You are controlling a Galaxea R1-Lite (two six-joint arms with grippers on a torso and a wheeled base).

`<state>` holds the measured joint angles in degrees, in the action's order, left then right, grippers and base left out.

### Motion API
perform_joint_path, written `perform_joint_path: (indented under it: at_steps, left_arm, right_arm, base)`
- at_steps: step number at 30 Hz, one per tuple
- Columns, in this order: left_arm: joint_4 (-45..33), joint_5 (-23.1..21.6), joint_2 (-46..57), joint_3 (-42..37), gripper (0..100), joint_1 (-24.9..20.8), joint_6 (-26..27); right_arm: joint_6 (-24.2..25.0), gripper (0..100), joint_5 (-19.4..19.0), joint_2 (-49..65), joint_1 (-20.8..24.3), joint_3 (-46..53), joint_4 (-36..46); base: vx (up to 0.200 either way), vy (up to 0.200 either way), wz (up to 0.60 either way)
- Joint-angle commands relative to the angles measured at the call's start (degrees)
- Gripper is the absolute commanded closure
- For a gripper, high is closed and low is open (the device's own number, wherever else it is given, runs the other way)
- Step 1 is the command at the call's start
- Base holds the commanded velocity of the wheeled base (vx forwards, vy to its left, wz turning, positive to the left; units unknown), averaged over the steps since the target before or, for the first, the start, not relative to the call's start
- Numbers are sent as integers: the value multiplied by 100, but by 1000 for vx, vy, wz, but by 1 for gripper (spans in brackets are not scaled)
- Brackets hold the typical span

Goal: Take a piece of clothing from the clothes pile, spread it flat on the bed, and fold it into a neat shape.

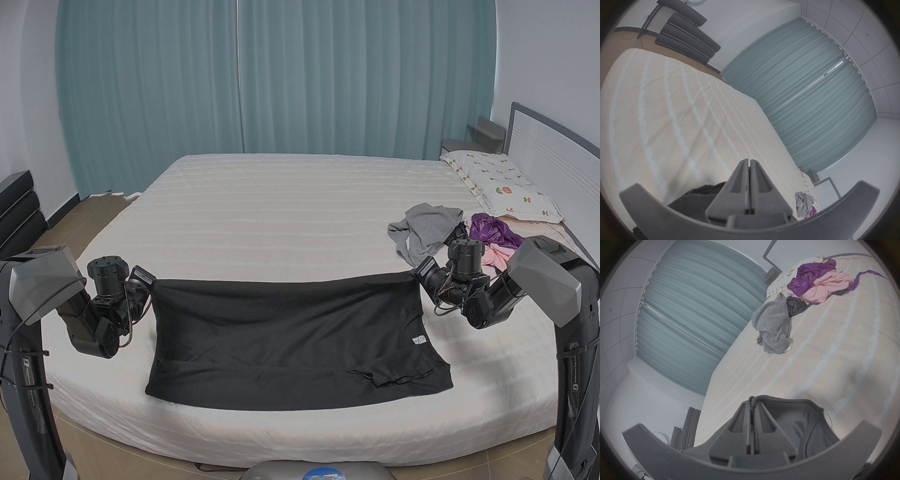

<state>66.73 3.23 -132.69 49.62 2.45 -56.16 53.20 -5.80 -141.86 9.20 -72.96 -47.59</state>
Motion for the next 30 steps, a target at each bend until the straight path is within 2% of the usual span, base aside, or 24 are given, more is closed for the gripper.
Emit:
perform_joint_path:
  at_steps: [1, 6, 15, 22, 25, 27, 30]
  left_arm:
    - [7, -7, 121, 13, 100, 71, 9]
    - [24, -24, 103, 83, 100, 115, 35]
    - [24, -42, 33, 224, 100, 89, 35]
    - [33, -42, -11, 127, 100, 107, 35]
    - [24, -51, 16, -101, 100, 107, 53]
    - [33, -182, 95, -321, 100, 124, 62]
    - [103, -270, 183, -567, 100, 159, 70]
  right_arm:
    - [6, 100, 9, -70, 2, -96, -92]
    - [-3, 100, 9, 53, -15, -104, -365]
    - [-11, 100, 18, -184, -41, -271, -312]
    - [-55, 100, 0, -122, -68, 45, -312]
    - [-117, 100, -114, 89, -77, 397, -330]
    - [-143, 100, -334, 282, -77, 783, -365]
    - [-363, 100, -492, 396, -112, 1153, -374]
  base:
    - [0, 0, 0]
    - [0, 0, 0]
    - [0, 0, 0]
    - [0, 0, 0]
    - [0, 0, 0]
    - [0, 0, 0]
    - [0, 0, 0]
